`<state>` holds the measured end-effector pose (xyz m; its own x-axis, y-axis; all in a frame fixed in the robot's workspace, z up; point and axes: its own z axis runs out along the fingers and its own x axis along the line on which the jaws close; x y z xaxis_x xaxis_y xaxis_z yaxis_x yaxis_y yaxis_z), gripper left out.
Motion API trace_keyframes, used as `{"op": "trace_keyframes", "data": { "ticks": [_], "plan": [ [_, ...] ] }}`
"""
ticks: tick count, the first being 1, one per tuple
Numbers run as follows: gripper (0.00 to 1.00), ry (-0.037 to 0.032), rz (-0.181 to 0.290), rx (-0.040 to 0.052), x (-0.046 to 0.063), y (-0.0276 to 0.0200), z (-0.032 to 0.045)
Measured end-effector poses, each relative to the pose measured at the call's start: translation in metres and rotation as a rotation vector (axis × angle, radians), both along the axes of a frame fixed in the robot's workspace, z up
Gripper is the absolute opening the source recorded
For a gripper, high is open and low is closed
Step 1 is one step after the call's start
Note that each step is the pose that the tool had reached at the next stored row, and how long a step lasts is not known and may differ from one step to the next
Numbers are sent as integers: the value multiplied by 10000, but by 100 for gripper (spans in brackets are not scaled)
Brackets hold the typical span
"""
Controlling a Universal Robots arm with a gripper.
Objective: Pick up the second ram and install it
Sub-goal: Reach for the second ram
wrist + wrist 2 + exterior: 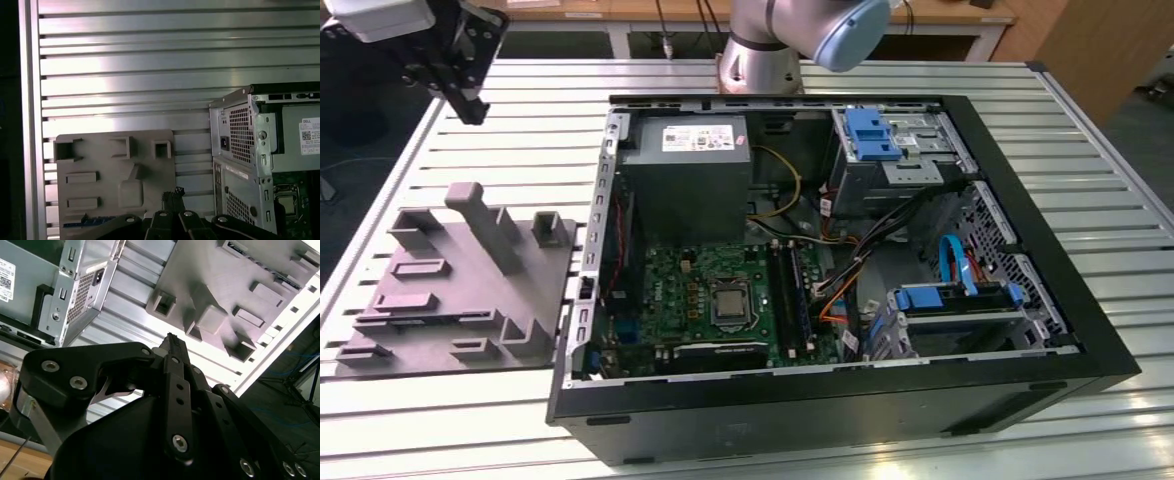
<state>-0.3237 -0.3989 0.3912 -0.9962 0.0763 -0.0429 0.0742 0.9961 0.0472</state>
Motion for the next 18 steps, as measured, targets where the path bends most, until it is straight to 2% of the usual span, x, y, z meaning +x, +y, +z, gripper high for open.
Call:
{"op": "trace_keyframes", "data": {
  "ticks": [11,18],
  "plan": [
    [10,-21,-1,1,-240,0,-10],
    [10,-22,0,1,-387,0,-48]
  ]
}}
